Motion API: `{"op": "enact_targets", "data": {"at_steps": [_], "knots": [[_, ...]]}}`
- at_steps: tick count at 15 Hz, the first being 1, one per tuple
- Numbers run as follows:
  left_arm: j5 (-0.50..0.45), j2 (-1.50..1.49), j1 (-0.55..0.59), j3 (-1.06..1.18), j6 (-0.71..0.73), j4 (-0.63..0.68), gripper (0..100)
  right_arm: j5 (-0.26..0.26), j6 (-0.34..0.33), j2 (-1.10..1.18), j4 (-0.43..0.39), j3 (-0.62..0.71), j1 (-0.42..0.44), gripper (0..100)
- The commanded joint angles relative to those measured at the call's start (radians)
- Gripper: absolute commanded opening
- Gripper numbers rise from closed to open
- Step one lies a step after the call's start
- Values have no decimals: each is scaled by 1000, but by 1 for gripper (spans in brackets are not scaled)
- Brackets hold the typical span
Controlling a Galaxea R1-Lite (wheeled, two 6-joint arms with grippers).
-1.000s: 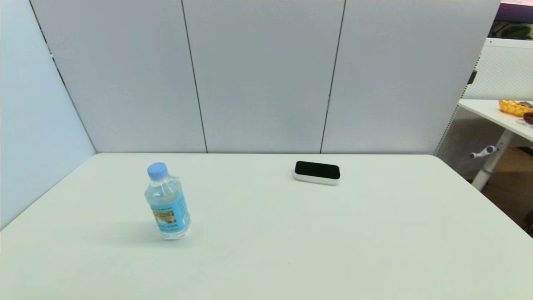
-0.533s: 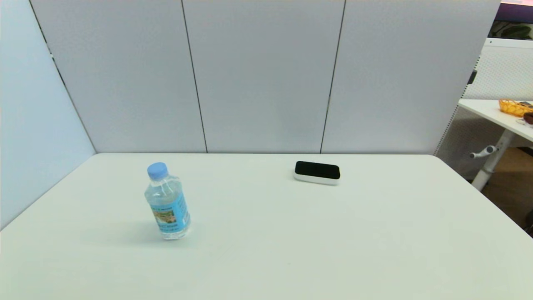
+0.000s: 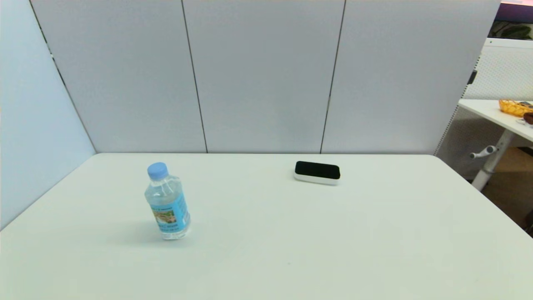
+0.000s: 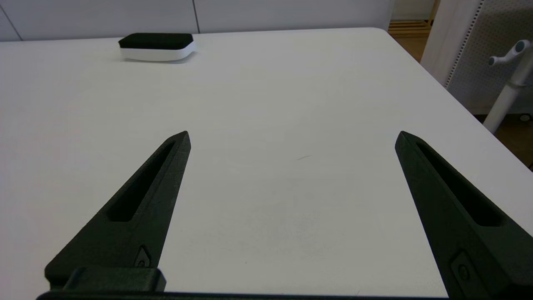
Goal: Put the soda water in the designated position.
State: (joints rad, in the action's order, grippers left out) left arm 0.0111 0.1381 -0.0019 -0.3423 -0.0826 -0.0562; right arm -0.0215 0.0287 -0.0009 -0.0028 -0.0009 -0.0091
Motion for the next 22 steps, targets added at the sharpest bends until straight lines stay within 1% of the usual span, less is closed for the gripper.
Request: {"op": "enact_targets", "data": {"at_steps": [1,2,3,4,6,7,8,10,12,13,16,18,19,22], "knots": [[-5,307,-105,-291,10,-65,100,0,0,1,0,-1,0,100],[-5,337,-161,-291,17,-65,100,0,0,1,0,-1,0,100],[15,387,-248,-288,24,-65,100,0,0,-1,0,-1,0,100],[73,425,-325,-287,23,-63,100,0,0,1,0,-1,0,100],[225,479,-472,-271,18,-62,100,0,0,-1,0,1,0,100],[279,497,-530,-248,20,-51,100,0,0,-1,0,1,0,100],[356,512,-584,-207,23,-7,100,0,0,1,0,-1,0,100],[495,529,-675,-107,24,87,100,0,0,1,0,-1,0,100],[566,532,-727,-66,7,102,100,0,0,1,0,-1,0,100],[569,535,-741,-47,6,111,100,0,0,-1,0,-1,0,100],[553,603,-739,-33,9,216,100,0,0,1,0,-1,0,100],[461,653,-739,-99,4,213,100,0,0,-1,0,-1,0,100],[438,692,-739,-126,0,219,100,0,0,1,0,1,0,100],[432,831,-739,-178,-37,257,100,0,0,1,0,-1,0,100]]}}
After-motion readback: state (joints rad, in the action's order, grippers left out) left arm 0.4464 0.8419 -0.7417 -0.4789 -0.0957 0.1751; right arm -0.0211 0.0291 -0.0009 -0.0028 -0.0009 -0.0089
